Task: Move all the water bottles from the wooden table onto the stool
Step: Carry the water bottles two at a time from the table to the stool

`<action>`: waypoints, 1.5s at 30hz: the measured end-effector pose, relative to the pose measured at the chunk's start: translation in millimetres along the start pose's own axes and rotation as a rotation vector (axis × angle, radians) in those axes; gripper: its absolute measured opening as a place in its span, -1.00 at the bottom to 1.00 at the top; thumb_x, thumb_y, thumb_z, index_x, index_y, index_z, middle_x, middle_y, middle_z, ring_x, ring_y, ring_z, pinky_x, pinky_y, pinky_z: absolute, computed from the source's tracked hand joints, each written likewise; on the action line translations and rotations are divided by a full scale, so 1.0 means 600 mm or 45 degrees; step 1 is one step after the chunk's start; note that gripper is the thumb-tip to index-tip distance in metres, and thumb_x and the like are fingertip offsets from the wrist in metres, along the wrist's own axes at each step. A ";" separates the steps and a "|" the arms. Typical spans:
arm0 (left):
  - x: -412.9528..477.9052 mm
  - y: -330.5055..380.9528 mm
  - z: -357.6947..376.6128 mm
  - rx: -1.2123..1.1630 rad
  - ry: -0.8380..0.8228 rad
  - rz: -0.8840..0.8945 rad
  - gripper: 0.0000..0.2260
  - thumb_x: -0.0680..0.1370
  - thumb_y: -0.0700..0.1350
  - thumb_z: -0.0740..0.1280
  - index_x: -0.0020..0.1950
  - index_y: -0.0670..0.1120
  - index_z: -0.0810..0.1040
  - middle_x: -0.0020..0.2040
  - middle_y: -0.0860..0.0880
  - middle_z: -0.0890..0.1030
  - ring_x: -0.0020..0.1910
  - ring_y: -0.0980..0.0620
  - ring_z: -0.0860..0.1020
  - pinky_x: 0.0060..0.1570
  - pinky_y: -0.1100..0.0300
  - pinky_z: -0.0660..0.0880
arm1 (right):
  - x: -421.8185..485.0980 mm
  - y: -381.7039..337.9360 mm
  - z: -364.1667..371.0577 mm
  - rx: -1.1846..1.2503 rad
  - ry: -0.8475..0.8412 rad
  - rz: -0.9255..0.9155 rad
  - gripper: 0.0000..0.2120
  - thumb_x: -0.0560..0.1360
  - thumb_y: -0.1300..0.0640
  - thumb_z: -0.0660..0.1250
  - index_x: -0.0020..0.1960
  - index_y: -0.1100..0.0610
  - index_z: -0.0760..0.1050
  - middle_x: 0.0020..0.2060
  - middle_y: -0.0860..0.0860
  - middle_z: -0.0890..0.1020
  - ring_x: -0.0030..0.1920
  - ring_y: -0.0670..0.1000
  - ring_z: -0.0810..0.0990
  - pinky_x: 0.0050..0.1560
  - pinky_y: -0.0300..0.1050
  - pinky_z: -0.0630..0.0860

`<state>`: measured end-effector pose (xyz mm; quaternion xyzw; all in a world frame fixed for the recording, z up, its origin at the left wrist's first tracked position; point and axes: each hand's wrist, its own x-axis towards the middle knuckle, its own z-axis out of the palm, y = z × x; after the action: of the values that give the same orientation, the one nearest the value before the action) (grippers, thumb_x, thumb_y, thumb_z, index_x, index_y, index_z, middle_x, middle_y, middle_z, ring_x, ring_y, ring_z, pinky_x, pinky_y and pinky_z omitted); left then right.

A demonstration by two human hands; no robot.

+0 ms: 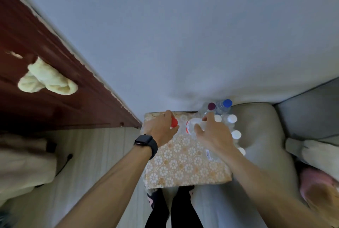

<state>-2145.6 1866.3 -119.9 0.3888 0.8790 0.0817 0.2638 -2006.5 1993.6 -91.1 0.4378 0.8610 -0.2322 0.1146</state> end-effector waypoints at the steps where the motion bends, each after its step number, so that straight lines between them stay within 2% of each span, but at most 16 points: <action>1: 0.015 0.000 0.014 -0.055 0.012 -0.014 -0.70 0.60 0.16 0.26 0.18 0.00 0.34 0.02 0.00 0.60 -0.13 -0.04 0.59 -0.15 0.00 0.60 | 0.021 0.003 0.007 -0.031 -0.002 -0.015 -0.64 0.59 -0.10 0.17 0.24 0.12 0.27 -0.38 -0.05 0.48 -0.42 -0.05 0.45 -0.50 -0.16 0.24; 5: 0.065 -0.001 0.055 -0.193 0.111 -0.042 -0.71 0.61 0.13 0.27 0.17 -0.04 0.36 0.02 -0.01 0.60 -0.13 -0.02 0.57 -0.20 0.07 0.56 | 0.090 0.015 0.035 -0.125 0.007 -0.087 -0.63 0.61 -0.06 0.14 0.27 0.18 0.25 -0.39 0.01 0.49 -0.41 0.04 0.50 -0.49 -0.14 0.34; 8: 0.092 0.002 0.070 -0.246 0.165 -0.036 -0.72 0.62 0.12 0.27 0.17 -0.04 0.38 0.03 0.02 0.60 -0.11 0.01 0.58 -0.35 0.25 0.39 | 0.126 0.018 0.046 -0.142 0.017 -0.118 -0.67 0.64 -0.02 0.15 0.24 0.21 0.27 -0.38 -0.02 0.41 -0.44 -0.03 0.40 -0.51 -0.16 0.24; 10: 0.108 0.005 0.074 -0.244 0.171 -0.027 -0.72 0.62 0.11 0.27 0.18 -0.06 0.38 0.03 0.02 0.59 -0.11 0.01 0.58 -0.38 0.29 0.37 | 0.146 0.015 0.051 -0.166 0.007 -0.118 -0.66 0.65 -0.02 0.14 0.26 0.22 0.25 -0.38 -0.02 0.38 -0.44 -0.04 0.38 -0.52 -0.15 0.20; 12: 0.123 0.008 0.079 -0.238 0.171 -0.005 -0.71 0.63 0.09 0.27 0.20 -0.08 0.38 0.06 -0.03 0.60 -0.11 -0.02 0.58 -0.30 0.19 0.49 | 0.165 0.013 0.057 -0.185 -0.022 -0.122 -0.60 0.66 -0.01 0.14 0.33 0.25 0.22 -0.36 0.01 0.44 -0.39 0.04 0.45 -0.48 -0.12 0.24; 15: 0.143 0.016 0.085 -0.281 0.177 -0.014 -0.70 0.62 0.09 0.29 0.19 -0.09 0.38 0.07 -0.06 0.61 -0.08 -0.06 0.59 -0.19 0.10 0.55 | 0.183 0.013 0.070 -0.180 -0.046 -0.136 -0.46 0.66 -0.01 0.14 0.47 0.29 0.10 -0.26 0.07 0.58 -0.30 0.10 0.54 -0.36 -0.09 0.36; 18: 0.152 0.029 0.086 -0.289 0.179 0.000 -0.69 0.60 0.09 0.31 0.21 -0.07 0.39 0.06 -0.05 0.61 -0.07 -0.06 0.60 -0.15 0.00 0.60 | 0.195 0.012 0.067 -0.168 -0.043 -0.156 -0.49 0.65 0.00 0.16 0.44 0.30 0.14 -0.13 0.14 0.65 -0.14 0.19 0.64 -0.20 -0.05 0.39; 20: 0.156 0.033 0.087 -0.362 0.164 -0.036 -0.70 0.59 0.06 0.35 0.22 -0.04 0.41 0.06 -0.04 0.59 -0.06 -0.05 0.59 -0.12 0.03 0.59 | 0.198 0.016 0.061 -0.168 -0.049 -0.175 -0.54 0.64 0.05 0.20 0.40 0.29 0.19 -0.10 0.15 0.65 -0.10 0.20 0.65 -0.10 0.00 0.42; 23: 0.155 0.033 0.089 -0.562 0.175 -0.166 -0.68 0.52 0.02 0.43 0.23 0.04 0.46 0.08 -0.02 0.53 -0.04 0.03 0.57 -0.09 0.15 0.53 | 0.196 0.024 0.058 -0.171 -0.063 -0.213 -0.57 0.58 0.18 0.24 0.39 0.28 0.21 -0.17 0.10 0.63 -0.20 0.15 0.62 -0.20 -0.05 0.39; 27: 0.150 0.034 0.106 -0.687 0.145 -0.306 -0.61 0.51 -0.03 0.44 0.31 0.01 0.46 0.08 -0.01 0.52 -0.06 0.02 0.52 -0.15 0.24 0.46 | 0.191 0.026 0.060 -0.168 -0.053 -0.200 -0.43 0.58 0.25 0.25 0.51 0.26 0.10 -0.24 0.08 0.60 -0.25 0.10 0.60 -0.27 -0.05 0.39; 31: 0.151 0.034 0.119 -0.858 0.176 -0.383 -0.62 0.51 -0.01 0.45 0.30 0.07 0.46 0.09 0.00 0.65 0.01 -0.02 0.62 0.00 -0.02 0.62 | 0.184 0.022 0.059 -0.191 -0.043 -0.192 -0.37 0.61 0.26 0.23 0.57 0.25 -0.01 -0.27 0.04 0.51 -0.27 0.07 0.51 -0.39 -0.12 0.32; 34: 0.146 0.027 0.123 -0.928 0.177 -0.368 -0.63 0.51 -0.02 0.46 0.28 0.07 0.46 0.13 -0.02 0.65 0.03 0.01 0.63 0.01 -0.03 0.63 | 0.184 0.021 0.064 -0.166 -0.030 -0.180 -0.37 0.59 0.29 0.24 0.57 0.22 0.03 -0.30 0.02 0.52 -0.32 0.04 0.52 -0.51 -0.16 0.23; 38: 0.144 0.022 0.116 -0.894 0.117 -0.347 -0.53 0.50 -0.02 0.46 0.38 0.08 0.40 0.22 -0.04 0.62 0.09 -0.02 0.63 0.08 -0.03 0.61 | 0.165 0.020 0.072 -0.062 -0.039 -0.148 -0.35 0.56 0.32 0.26 0.55 0.16 0.04 -0.33 0.08 0.56 -0.40 0.05 0.55 -0.52 -0.10 0.39; 40: 0.139 0.022 0.108 -0.807 0.031 -0.333 -0.40 0.52 -0.06 0.44 0.50 0.03 0.28 0.30 -0.07 0.58 0.14 -0.07 0.61 0.13 0.02 0.57 | 0.146 0.019 0.068 0.012 -0.012 -0.185 -0.40 0.57 0.28 0.26 0.52 0.12 0.06 -0.32 0.06 0.58 -0.42 0.01 0.54 -0.50 -0.09 0.45; 42: 0.119 0.025 0.094 -0.709 -0.054 -0.314 -0.35 0.55 -0.08 0.41 0.56 -0.04 0.18 0.34 -0.12 0.54 0.22 -0.11 0.56 0.10 0.15 0.48 | 0.123 0.021 0.058 0.095 0.023 -0.249 -0.47 0.58 0.18 0.26 0.47 0.09 0.12 -0.21 0.03 0.65 -0.38 -0.01 0.58 -0.42 -0.05 0.55; 45: 0.072 0.022 0.073 -0.595 -0.172 -0.277 -0.43 0.59 -0.05 0.34 0.55 -0.05 0.22 0.39 -0.09 0.49 0.22 -0.04 0.54 0.02 0.23 0.41 | 0.073 0.029 0.031 0.174 0.008 -0.297 -0.57 0.59 0.08 0.25 0.41 0.03 0.22 -0.04 -0.04 0.67 -0.28 -0.06 0.61 -0.38 -0.16 0.54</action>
<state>-2138.2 1904.1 -169.9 0.2251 0.8533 0.2275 0.4117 -2018.5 2024.0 -129.9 0.3423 0.8885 -0.3007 0.0541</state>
